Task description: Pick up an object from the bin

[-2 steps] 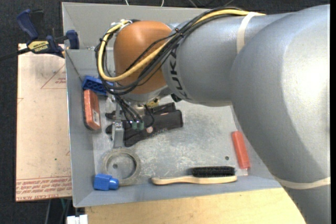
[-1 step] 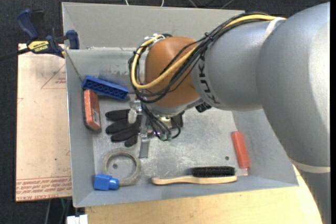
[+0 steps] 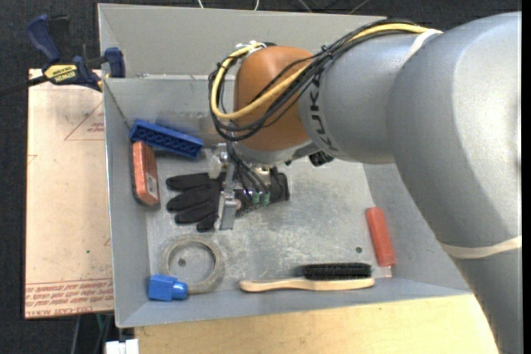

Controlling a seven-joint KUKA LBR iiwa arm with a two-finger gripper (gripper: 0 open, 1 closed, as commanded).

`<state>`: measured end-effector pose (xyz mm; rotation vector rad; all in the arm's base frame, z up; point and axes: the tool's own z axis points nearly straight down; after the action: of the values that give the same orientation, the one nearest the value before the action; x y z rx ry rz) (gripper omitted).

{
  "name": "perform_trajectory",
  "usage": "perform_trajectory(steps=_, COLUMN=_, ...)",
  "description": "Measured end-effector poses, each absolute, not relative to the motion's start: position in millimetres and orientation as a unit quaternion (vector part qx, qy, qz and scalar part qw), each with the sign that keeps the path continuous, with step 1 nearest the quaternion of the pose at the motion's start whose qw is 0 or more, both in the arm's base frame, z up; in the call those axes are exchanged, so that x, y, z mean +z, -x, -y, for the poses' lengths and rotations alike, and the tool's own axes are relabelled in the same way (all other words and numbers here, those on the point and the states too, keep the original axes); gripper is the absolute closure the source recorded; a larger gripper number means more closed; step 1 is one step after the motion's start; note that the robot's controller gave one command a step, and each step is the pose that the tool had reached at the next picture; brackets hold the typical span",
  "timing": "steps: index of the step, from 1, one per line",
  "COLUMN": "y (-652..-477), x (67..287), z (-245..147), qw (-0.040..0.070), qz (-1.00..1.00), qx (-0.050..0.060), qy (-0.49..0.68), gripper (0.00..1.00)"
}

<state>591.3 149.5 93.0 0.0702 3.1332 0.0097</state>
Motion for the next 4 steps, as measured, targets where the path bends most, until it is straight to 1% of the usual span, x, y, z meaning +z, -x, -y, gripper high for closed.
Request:
perform_trajectory(steps=1, y=-608.0, x=81, z=-145, qw=0.003, qz=-0.999, qx=0.003, qy=0.054, gripper=0.00)
perform_trajectory(steps=2, y=-643.0, x=72, z=-205, qw=0.006, qz=-0.998, qx=0.005, qy=0.057, gripper=1.00)
perform_trajectory(steps=4, y=-643.1, x=72, z=-205, qw=0.006, qz=-0.998, qx=0.005, qy=0.057, gripper=1.00)
